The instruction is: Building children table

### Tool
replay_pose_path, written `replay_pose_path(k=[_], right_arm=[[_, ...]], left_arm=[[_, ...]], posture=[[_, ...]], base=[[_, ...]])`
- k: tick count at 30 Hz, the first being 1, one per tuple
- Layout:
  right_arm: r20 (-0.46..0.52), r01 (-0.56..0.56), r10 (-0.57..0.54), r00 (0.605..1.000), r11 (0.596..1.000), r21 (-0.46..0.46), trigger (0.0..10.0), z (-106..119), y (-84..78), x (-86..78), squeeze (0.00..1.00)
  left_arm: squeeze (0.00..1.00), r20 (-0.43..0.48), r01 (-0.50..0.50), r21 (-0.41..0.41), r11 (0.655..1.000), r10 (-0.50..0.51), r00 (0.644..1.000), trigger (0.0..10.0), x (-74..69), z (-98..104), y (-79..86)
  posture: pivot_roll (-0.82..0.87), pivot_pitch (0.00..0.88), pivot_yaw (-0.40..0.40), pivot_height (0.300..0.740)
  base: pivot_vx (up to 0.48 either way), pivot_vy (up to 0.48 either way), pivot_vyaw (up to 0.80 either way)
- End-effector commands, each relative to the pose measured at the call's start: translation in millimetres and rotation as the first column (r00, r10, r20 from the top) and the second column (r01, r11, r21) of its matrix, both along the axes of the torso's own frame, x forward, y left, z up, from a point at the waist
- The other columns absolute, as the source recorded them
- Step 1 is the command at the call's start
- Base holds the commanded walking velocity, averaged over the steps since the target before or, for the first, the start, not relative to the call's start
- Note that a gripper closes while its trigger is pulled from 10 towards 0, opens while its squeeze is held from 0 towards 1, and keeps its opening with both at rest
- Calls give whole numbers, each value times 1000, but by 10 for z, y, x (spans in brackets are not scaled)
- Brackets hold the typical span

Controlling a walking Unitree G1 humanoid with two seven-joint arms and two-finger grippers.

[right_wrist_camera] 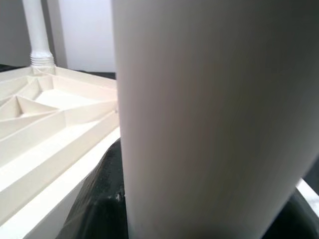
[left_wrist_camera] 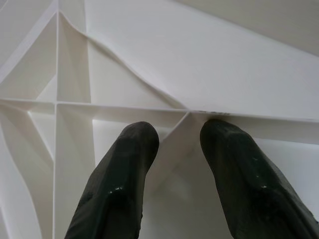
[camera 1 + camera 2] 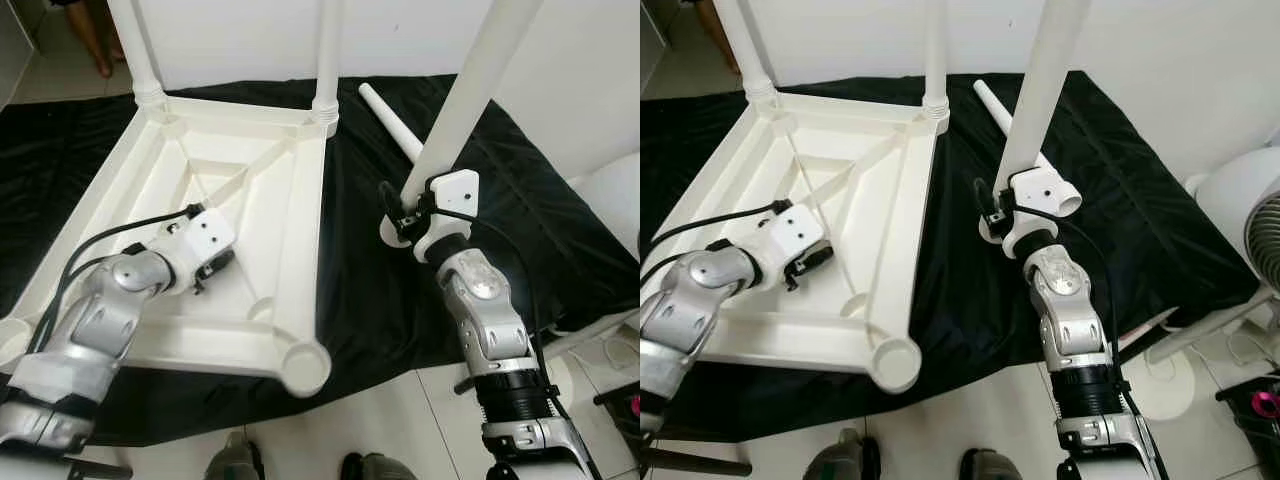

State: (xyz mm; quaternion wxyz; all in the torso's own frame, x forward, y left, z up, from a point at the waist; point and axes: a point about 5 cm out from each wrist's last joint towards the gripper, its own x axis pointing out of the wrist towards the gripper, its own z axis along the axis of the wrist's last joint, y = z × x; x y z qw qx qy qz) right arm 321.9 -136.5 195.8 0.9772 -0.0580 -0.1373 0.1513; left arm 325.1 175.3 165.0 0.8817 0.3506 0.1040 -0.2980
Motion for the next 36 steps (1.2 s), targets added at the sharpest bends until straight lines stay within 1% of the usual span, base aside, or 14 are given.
replay_pose_path(k=[1, 4, 10, 15, 16, 17, 18, 26, 27, 29, 32, 34, 35, 36], right_arm=[[4, -4, 4, 1000, 1000, 7, 10000, 12, 11, 10, 0], [2, -6, 6, 1000, 1000, 5, 10000, 10, 11, 18, 0], [3, -2, 2, 1000, 1000, -4, 10000, 6, -19, 13, 0], [26, 19, -18, 999, 999, -28, 10000, 43, -100, -6, 0], [31, 22, -21, 999, 999, -27, 10000, 59, -122, -4, 0], [41, 16, -15, 999, 1000, -25, 10000, 89, -141, 4, 0], [47, 10, -9, 999, 1000, -27, 10000, 105, -138, 10, 0], [72, -44, 44, 996, 999, -5, 10000, 186, -69, 61, 0], [65, -45, 43, 997, 999, 30, 10000, 189, -54, 87, 0], [65, -45, 43, 997, 999, 30, 10000, 189, -54, 87, 0], [53, -27, 24, 998, 998, 50, 10000, 160, -47, 105, 0], [36, -7, 4, 999, 998, 70, 10000, 108, -31, 109, 0], [36, -7, 4, 999, 998, 70, 10000, 108, -31, 109, 0], [31, -2, 0, 1000, 997, 75, 10000, 89, -24, 109, 0]], left_arm=[[0, 4, 18, -17, 1000, -18, 1000, 10000, 13, 6, -16], [0, 1, 8, 27, 1000, -8, 1000, 10000, 32, 27, 89], [0, 3, -29, 26, 999, 29, 1000, 10000, 45, 42, 158], [0, -18, -31, -55, 998, 30, 999, 10000, -58, 102, 242], [0, -26, -1, -103, 995, -2, 1000, 10000, -108, 162, 250], [0, -36, 43, -211, 977, -52, 998, 10000, -181, 285, 242], [0, -43, 64, -252, 966, -77, 996, 10000, -208, 334, 233], [0, -45, 179, -422, 889, -217, 975, 10000, -310, 479, 102], [0, -49, 236, -457, 858, -289, 956, 10000, -389, 446, 36], [0, -49, 236, -457, 858, -289, 956, 10000, -389, 446, 36], [0, -85, 298, -464, 834, -377, 922, 10000, -527, 371, -5], [0, -185, 358, -475, 804, -489, 853, 10000, -734, 262, -34], [0, -185, 358, -475, 804, -489, 853, 10000, -734, 262, -34], [0, -219, 375, -480, 793, -522, 824, 10000, -809, 223, -42]], posture=[[-48, 120, -12, 740], [-43, 120, -10, 740], [-35, 114, 7, 740], [-25, 101, 58, 740], [-16, 97, 70, 740], [-10, 96, 76, 740], [-10, 96, 76, 740], [-12, 89, 102, 740], [-13, 91, 84, 740], [-13, 91, 84, 740], [-15, 89, 66, 740], [-10, 82, 43, 740], [-10, 82, 43, 740], [-11, 80, 33, 740]], base=[[0, 0, 0], [0, 0, 0], [0, 0, 0], [0, 0, 0], [0, 0, 0], [0, 0, 0], [0, 0, 0], [0, 0, 0], [0, 0, 0], [0, 0, 0], [0, 0, 0], [0, 0, 0], [0, 0, 0], [0, 0, 0]])
